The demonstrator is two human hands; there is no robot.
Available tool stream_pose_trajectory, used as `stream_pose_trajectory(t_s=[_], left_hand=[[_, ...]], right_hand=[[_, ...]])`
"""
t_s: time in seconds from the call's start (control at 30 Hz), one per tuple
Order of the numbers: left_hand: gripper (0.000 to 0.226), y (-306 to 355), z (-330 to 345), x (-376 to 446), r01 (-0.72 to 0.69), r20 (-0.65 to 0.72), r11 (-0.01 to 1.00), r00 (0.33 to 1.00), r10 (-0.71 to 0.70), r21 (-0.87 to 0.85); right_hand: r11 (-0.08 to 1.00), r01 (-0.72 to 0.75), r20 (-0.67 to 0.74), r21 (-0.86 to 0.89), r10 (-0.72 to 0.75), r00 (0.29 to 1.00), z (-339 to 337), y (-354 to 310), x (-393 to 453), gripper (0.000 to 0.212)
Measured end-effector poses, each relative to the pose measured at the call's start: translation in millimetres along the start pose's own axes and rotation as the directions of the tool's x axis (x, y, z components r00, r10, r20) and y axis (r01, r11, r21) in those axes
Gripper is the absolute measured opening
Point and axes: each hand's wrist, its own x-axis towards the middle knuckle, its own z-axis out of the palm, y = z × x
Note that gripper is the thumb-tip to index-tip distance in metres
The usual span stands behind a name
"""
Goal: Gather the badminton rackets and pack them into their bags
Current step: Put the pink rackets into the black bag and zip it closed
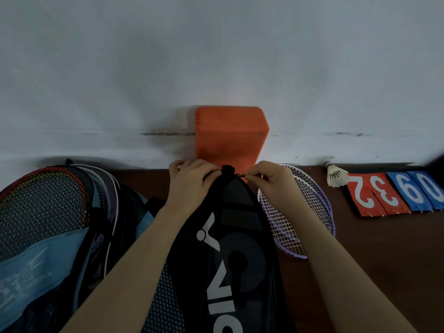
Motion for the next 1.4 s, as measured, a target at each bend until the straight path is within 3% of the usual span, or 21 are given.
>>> stream_pose_trajectory(t_s=[0.17,0.37,0.53,0.77,0.9,1.0,1.17,1.3,1.4], left_hand=[[0.026,11.3,13.4,-5.2,-0.044,-0.053,0.994,0.997,0.049,0.098],[0.028,24.0,13.9,-8.5,-0.09,0.015,0.996,0.996,0.09,-0.007],[0.032,31.5,1.7,9.1,-0.206,0.079,0.968,0.973,0.218,-0.142],[0.018,36.6,-9.8,17.2,-0.123,-0.071,0.955,0.992,0.108,-0.269],[0.018,39.9,-20.1,17.3,-0.072,-0.085,0.943,0.995,0.047,-0.326],[0.019,49.3,-30.2,19.1,-0.066,-0.11,0.93,0.994,0.028,-0.361],[0.021,74.3,-65.2,24.6,-0.104,-0.223,0.955,0.974,0.041,-0.276],[0.025,95.2,-95.4,25.9,-0.186,-0.252,0.956,0.959,0.126,-0.228],[0.026,102.1,-125.3,24.2,-0.227,-0.236,0.949,0.956,0.174,-0.219]], right_hand=[[0.982,0.111,-0.057,-0.152,-0.121,0.991,0.4,8.3,-24.0,0.007],[0.999,-0.036,-0.106,-0.011,0.035,0.994,-3.3,2.6,-26.2,0.007],[0.984,0.144,-0.075,-0.103,-0.152,0.985,-16.9,-12.2,-6.2,0.008],[0.964,0.218,-0.083,-0.15,-0.232,0.969,-21.5,-20.8,8.8,0.007],[0.953,0.249,-0.076,-0.171,-0.265,0.961,-24.0,-32.3,-3.5,0.01],[0.973,0.199,-0.128,-0.114,-0.213,0.969,-29.2,-46.7,-9.3,0.01],[0.989,-0.019,-0.124,0.148,0.038,0.992,-53.6,-95.6,-3.8,0.013],[0.953,-0.049,-0.137,0.299,0.094,0.986,-74.4,-139.7,-3.2,0.011],[0.947,-0.055,-0.112,0.317,0.095,0.989,-83.7,-165.5,-5.8,0.008]])
